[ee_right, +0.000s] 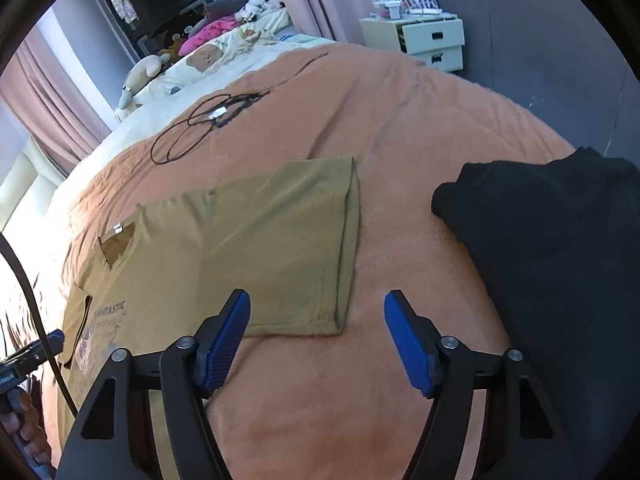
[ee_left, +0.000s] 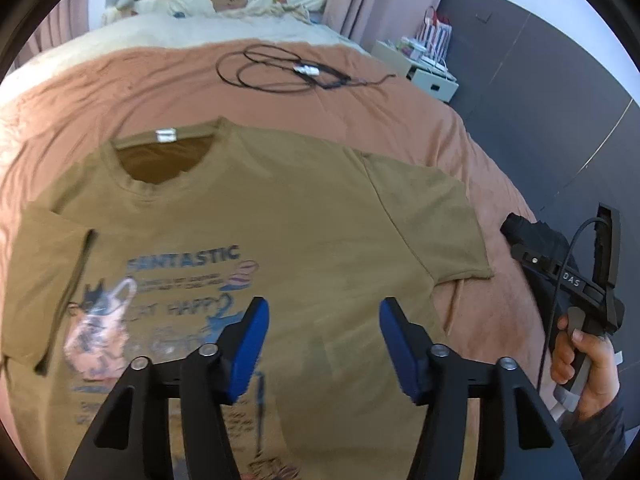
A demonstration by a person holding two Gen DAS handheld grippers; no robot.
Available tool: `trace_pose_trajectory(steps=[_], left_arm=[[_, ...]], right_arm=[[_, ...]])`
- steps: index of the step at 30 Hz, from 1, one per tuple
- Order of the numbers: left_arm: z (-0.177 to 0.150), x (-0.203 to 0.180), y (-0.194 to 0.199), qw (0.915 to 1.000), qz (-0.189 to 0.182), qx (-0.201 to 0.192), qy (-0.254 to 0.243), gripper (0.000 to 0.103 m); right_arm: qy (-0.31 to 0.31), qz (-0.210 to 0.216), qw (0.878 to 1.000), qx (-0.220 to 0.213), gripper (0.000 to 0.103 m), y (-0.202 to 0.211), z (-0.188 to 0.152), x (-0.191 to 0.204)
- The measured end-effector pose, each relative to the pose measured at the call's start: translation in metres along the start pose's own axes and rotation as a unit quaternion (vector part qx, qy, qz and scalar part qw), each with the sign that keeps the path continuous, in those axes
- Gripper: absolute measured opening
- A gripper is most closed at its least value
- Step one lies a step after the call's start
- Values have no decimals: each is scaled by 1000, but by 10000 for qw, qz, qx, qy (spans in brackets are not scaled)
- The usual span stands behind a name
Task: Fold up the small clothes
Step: 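Close the right gripper on the sleeve side edge and lift it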
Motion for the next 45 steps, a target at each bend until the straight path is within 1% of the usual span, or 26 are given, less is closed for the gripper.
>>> trace_pose_trajectory(steps=[3, 7, 10, 12, 14, 17, 19, 20, 22, 24, 27, 33, 45], left_arm=[[5, -9, -18, 10000, -59, 63, 3, 55], [10, -18, -39, 9997, -143, 175, 49, 45], [13, -25, -56, 9993, -219, 271, 94, 38], [14, -28, -64, 9992, -243, 305, 101, 36], [14, -31, -74, 9989, -284, 355, 115, 32], [12, -34, -87, 9981, -354, 472, 170, 26], [11, -35, -95, 9975, -398, 548, 202, 23], [10, -36, -98, 9972, -423, 577, 222, 23], [7, -37, -104, 9963, -484, 655, 274, 22], [3, -38, -109, 9955, -520, 730, 293, 22], [1, -37, -108, 9955, -539, 715, 305, 22], [2, -24, -93, 9954, -538, 663, 443, 22], [5, 35, -45, 9955, -351, 402, 786, 22]], right_arm=[[-68, 113, 9999, 45, 60, -11, 4, -9], [-163, 162, 9997, 88, 53, -28, 9, -16], [-264, 149, 9994, 161, 52, -39, 10, -24], [-335, 110, 9992, 190, 52, -46, 12, -29], [-410, 172, 9988, 220, 51, -50, 14, -32], [-408, 247, 9987, 197, 41, -53, 17, -34], [-387, 339, 9984, 227, 28, -55, 20, -34], [-370, 379, 9983, 245, 25, -56, 21, -35], [-317, 394, 9983, 295, 9, -58, 23, -36], [-316, 376, 9984, 273, 3, -56, 26, -35], [-301, 431, 9985, 129, 2, -46, 32, -25], [25, 529, 9986, 3, 2, -28, 38, 8], [711, 698, 9950, -21, 1, -15, 41, 76]])
Point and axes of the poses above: each gripper's, at about its wrist camera, not at the fingertips, and y roughly against the way its jaws point, x to its left, z to its top, the point moved 8 cm from there along -y, roughly the way its jaws point, and after that the axes turned 5 degrees about z, right-handed, at the moved point
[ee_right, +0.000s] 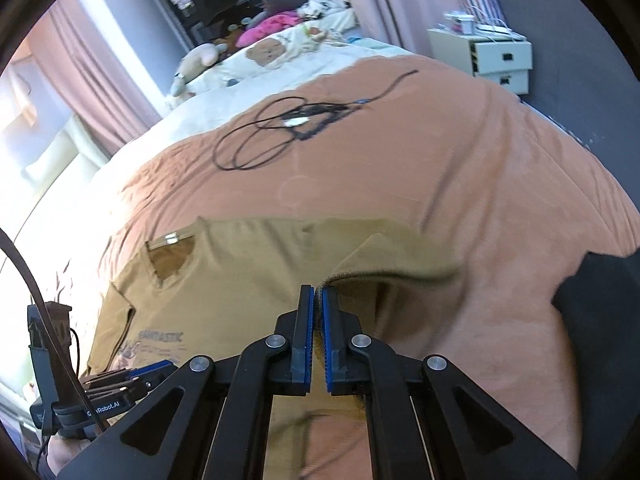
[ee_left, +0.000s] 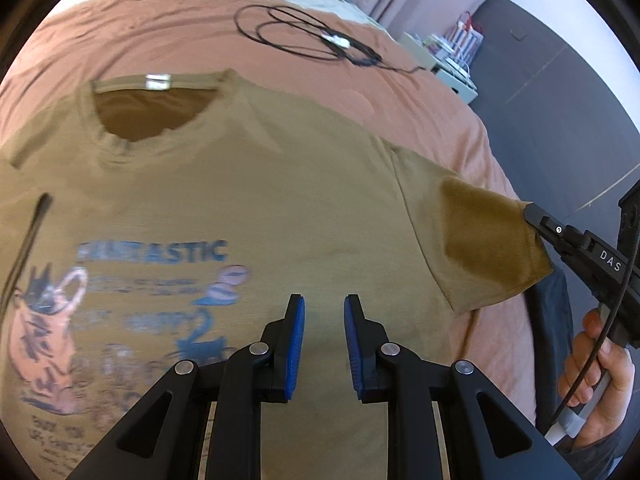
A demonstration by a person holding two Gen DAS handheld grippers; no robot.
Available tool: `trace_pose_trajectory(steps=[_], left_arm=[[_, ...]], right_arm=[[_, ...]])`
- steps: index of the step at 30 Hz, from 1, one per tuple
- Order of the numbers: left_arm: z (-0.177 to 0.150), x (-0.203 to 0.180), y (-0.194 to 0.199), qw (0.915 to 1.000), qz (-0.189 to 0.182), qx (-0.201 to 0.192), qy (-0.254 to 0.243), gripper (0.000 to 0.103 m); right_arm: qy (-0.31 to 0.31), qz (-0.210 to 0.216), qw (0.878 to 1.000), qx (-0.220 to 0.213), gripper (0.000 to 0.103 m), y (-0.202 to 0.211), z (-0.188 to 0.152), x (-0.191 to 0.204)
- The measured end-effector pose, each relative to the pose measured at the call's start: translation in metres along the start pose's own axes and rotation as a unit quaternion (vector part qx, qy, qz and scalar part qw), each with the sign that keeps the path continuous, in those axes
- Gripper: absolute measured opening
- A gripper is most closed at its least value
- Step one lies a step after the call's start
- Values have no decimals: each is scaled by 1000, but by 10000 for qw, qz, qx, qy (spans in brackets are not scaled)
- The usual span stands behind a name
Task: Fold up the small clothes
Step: 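Close the right gripper on the sleeve side edge and lift it, then fold the held side over toward the collar and open the right gripper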
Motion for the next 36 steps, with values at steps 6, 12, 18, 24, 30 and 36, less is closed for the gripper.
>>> trace_pose_trajectory(steps=[6, 12, 18, 24, 30, 36], left_arm=[[0, 30, 24, 9997, 108, -117, 172, 22], [-1, 50, 40, 9993, 144, -182, 295, 22], [-3, 70, 52, 9988, 162, -234, 408, 22], [-7, 86, 56, 9984, 172, -221, 488, 22], [-11, 103, 63, 9980, 286, -230, 507, 22], [-11, 108, 70, 9978, 374, -289, 471, 22]], right_arm=[[295, 74, 9995, 67, 1, -4, 0, 26], [424, 106, 9987, 264, 1, -17, -2, 42], [559, 141, 9975, 417, 1, -32, 0, 60], [687, 106, 9960, 559, 1, -47, -6, 83], [583, 89, 9949, 812, 19, -66, -15, 97], [424, 223, 9973, 564, 86, -52, -14, 94]])
Point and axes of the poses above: each gripper's, at about its wrist camera, not at the fingertips, and y roughly against the way its jaws point, x to its left, z to its top, the point moved 8 cm from there along -y, roughly the way its jaws point, and after that the axes turned 5 degrees about z, right-handed, at the moved point
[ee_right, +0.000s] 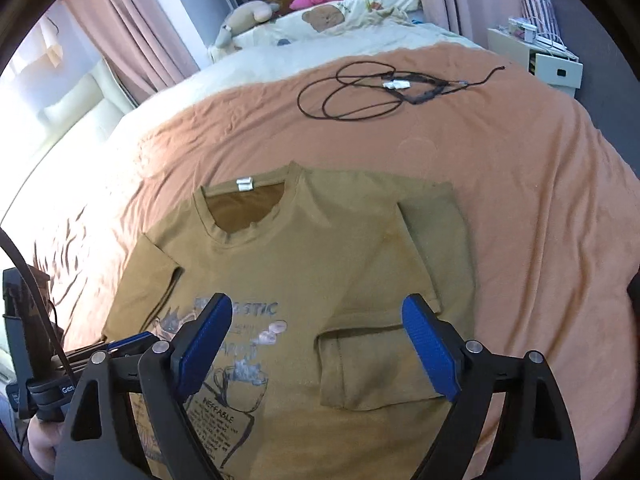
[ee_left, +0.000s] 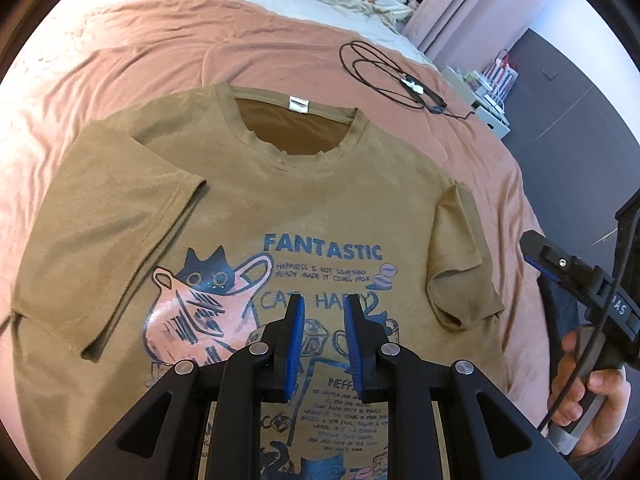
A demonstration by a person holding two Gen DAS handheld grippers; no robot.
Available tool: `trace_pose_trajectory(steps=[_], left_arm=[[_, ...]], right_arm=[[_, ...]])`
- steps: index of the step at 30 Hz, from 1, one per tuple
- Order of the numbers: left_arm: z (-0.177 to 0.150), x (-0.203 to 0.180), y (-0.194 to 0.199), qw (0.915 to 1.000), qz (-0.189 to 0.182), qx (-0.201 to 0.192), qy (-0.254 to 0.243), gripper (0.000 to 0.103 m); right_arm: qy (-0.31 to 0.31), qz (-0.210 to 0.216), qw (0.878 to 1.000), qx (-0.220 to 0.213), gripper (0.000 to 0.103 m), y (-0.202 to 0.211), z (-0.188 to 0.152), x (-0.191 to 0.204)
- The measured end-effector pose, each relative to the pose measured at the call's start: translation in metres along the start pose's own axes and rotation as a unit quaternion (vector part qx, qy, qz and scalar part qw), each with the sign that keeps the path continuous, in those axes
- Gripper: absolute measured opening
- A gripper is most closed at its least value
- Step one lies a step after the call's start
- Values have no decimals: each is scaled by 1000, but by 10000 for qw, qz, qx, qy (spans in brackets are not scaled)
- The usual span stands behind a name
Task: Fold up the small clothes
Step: 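Fold the held side over toward the collar and open the right gripper, then grasp the folded side edge with the left gripper to straighten it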
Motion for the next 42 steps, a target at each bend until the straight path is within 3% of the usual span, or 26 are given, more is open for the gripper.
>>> trace_pose_trajectory(steps=[7, 13, 23, 25, 30, 34, 37, 42], left_arm=[[-1, -17, 0, 9999, -48, 2, -148, 22], [-1, -42, -12, 9994, -143, 62, -298, 22], [3, -85, -33, 9972, -96, 66, -738, 22], [6, -95, -36, 9965, -80, 37, -826, 22], [14, -117, -47, 9960, -154, 13, -883, 22], [19, -137, -58, 9951, -203, 31, -966, 22], [21, -153, -68, 9941, -243, 58, -1057, 22], [20, -178, -88, 9918, -283, 157, -1235, 22]], right_arm=[[-240, -143, 9996, -57, 86, 17, -21, -27], [-723, -241, 9965, -338, 86, 34, -43, -52], [-987, -378, 9908, -842, 86, 44, -62, -81], [-1013, -402, 9906, -823, 78, 40, -70, -82], [-909, -306, 9933, -646, 73, 31, -79, -79], [-1285, 28, 9905, -497, 57, 25, -86, -87], [-1452, 49, 9887, -360, 50, 23, -94, -94], [-1568, 211, 9870, -301, 47, 25, -95, -95]])
Point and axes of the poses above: each gripper's, at about its wrist camera, not at the fingertips, and y roughly against the way its jaws point, x to its left, z to its top, the point moved 8 cm from there along -y, roughly the way its jaws point, and after that the axes turned 5 degrees about z, right-handed, at the moved point
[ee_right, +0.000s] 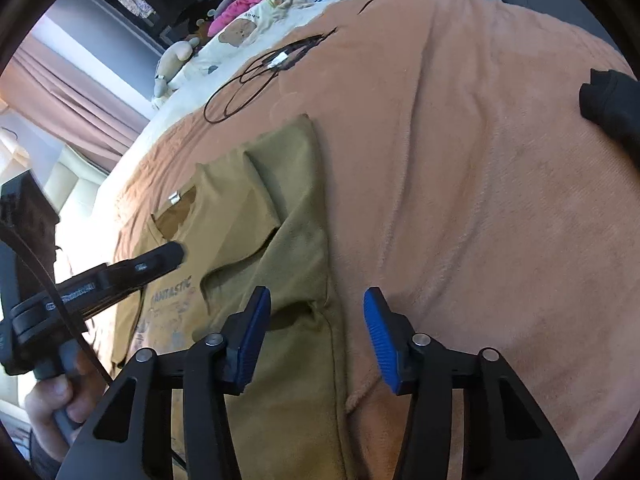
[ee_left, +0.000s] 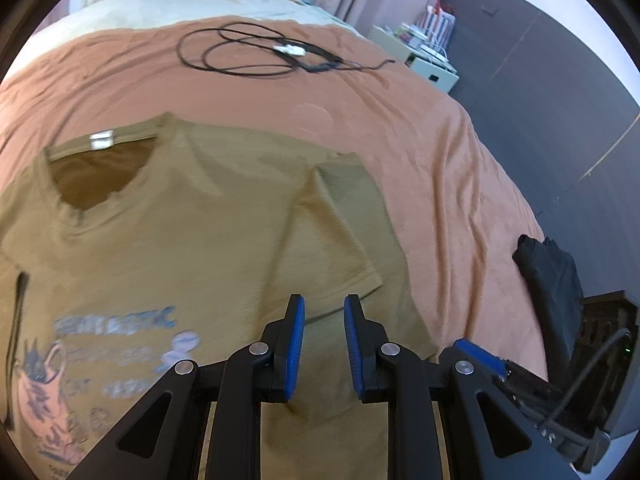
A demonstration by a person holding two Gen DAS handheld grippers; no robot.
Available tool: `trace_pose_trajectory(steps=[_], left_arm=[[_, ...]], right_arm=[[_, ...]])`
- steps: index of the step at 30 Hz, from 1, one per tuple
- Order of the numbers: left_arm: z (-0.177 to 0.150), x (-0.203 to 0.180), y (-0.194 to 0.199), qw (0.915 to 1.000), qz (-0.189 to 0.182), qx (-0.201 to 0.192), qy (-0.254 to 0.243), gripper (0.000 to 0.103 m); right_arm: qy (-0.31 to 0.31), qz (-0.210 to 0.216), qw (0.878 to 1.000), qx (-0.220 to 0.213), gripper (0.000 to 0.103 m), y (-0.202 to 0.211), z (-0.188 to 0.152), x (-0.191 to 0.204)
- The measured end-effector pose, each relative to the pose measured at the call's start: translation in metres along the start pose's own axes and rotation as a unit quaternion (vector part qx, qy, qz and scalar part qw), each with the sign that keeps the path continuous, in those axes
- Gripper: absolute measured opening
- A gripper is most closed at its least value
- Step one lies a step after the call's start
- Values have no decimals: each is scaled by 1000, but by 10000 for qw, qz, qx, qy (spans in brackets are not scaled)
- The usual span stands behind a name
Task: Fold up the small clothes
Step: 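Grasp the folded side edge with the left gripper to straighten it, then open the left gripper and raise it from the shirt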
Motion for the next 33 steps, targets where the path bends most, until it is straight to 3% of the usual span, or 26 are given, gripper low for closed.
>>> trace_pose_trajectory(steps=[7, 9, 13, 19, 21, 23, 25, 33], left_arm=[[10, -26, -32, 9995, 62, 146, -267, 22], [12, -31, -43, 9993, 68, 215, -288, 26], [13, -39, -56, 9989, 151, 217, -377, 43], [13, -37, -72, 9980, 455, 226, -365, 43], [14, -34, -73, 9976, 539, 211, -378, 33], [15, -32, -72, 9973, 571, 258, -384, 14], [17, -32, -66, 9975, 484, 290, -422, 7], [37, -8, -30, 9964, 680, 52, -504, 6]], right_arm=[[-198, -33, 9998, 70, 46, 1, 12, -21], [-304, -26, 9995, 69, 44, 2, 16, -25], [-499, 42, 9987, 58, 43, 5, 19, -33], [-535, 135, 9985, 41, 43, 7, 20, -31], [-506, 173, 9986, 37, 43, 8, 19, -31], [-478, 187, 9987, 37, 43, 8, 20, -31], [-395, 121, 9991, 10, 43, 9, 21, -31], [-63, -53, 10000, -20, 43, 3, 21, -19]])
Point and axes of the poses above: each gripper's, at about its wrist camera, not at the fingertips, and y roughly against the way its jaws point, x to its left, z to its top, the point moved 8 cm from there along -y, roughly the way its jaws point, and after that the axes turned 5 degrees about z, right-handed, at the moved point
